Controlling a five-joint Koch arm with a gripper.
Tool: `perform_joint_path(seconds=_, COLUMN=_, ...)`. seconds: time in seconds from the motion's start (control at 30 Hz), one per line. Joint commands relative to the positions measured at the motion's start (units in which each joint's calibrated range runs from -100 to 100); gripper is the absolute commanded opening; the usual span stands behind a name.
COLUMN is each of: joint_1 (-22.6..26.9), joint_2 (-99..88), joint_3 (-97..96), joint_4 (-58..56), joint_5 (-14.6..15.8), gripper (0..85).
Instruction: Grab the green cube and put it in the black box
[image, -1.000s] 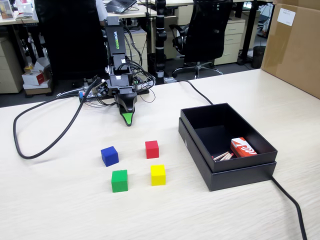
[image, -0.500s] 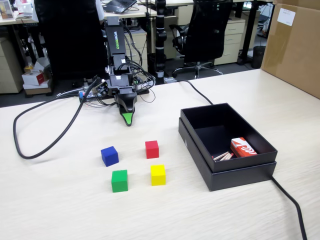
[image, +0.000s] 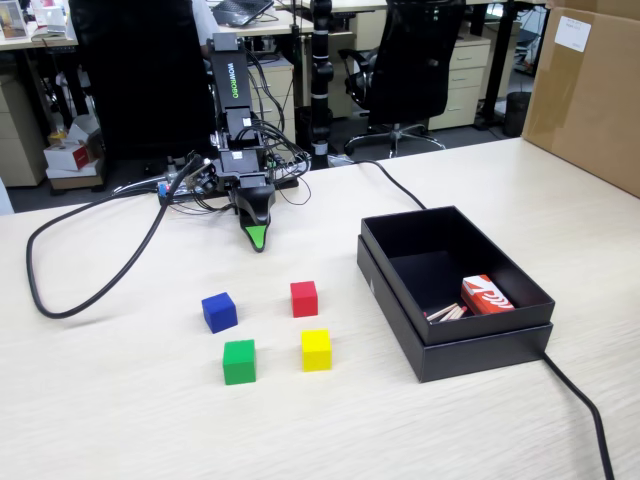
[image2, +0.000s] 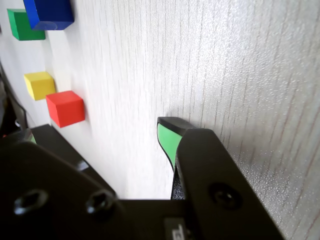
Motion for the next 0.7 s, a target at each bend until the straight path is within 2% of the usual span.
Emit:
perform_joint_path(seconds=0.0, joint_1=-0.15, joint_2=-0.13, joint_3=-1.03, joint_4=-1.08, joint_5=-0.05, gripper=48.3)
perform_joint_path(seconds=0.1, joint_1=-0.24, joint_2=-0.01, joint_3=0.78, joint_4=-3.93, joint_5=0.29, gripper=48.0)
perform_joint_path(seconds=0.23, joint_1=-0.78, joint_2=-0.01, joint_3=8.4, joint_4=-14.21, joint_5=0.68, gripper=47.7)
perform_joint_path(seconds=0.37, joint_1=-0.88, joint_2=1.25, joint_3=22.27, joint_4=-30.28, joint_5=2.98, gripper=47.7)
perform_joint_path(seconds=0.53, joint_1=-0.98, joint_2=6.41, joint_3=37.41, joint_4=-41.77, joint_5=4.0, gripper=47.6)
perform_joint_path(seconds=0.67, joint_1=-1.51, joint_2=19.26, joint_3=55.9, joint_4=-53.61, joint_5=4.84, gripper=47.5)
